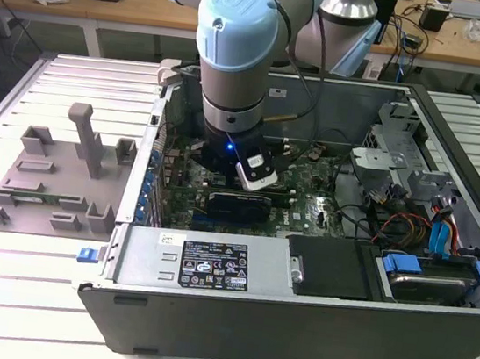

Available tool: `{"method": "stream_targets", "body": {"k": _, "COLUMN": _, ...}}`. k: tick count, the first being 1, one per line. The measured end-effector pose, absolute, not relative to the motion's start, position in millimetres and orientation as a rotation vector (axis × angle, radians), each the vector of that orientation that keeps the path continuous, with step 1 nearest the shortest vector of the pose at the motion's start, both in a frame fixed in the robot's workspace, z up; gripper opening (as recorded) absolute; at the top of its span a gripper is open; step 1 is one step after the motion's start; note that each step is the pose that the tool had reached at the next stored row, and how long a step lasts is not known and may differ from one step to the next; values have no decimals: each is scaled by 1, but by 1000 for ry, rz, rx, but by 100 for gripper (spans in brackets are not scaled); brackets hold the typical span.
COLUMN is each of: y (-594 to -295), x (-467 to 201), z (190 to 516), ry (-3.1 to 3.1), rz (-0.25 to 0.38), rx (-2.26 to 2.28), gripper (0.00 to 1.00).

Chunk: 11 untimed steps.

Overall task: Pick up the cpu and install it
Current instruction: 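Install the second cpu locking lever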

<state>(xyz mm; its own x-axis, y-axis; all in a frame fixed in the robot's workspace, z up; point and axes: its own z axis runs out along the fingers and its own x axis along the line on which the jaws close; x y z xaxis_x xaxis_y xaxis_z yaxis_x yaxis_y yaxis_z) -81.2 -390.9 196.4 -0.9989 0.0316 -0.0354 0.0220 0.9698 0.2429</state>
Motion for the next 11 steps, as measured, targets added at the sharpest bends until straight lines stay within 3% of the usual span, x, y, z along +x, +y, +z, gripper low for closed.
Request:
{"method": "stream_targets", "body": {"k": 4, "y": -389, "x": -81, "z": 226, "ry": 3084, "rz": 329, "rx": 41, "gripper": 11}}
{"method": "stream_targets", "body": {"k": 7, "y": -388, "x": -81, "z": 234, "ry": 3092, "rz": 241, "rx": 42, "gripper": 11}}
{"method": "stream_targets", "body": {"k": 11, "y": -387, "x": -59, "z": 234, "ry": 3097, "rz": 201, "rx": 48, "gripper": 11}}
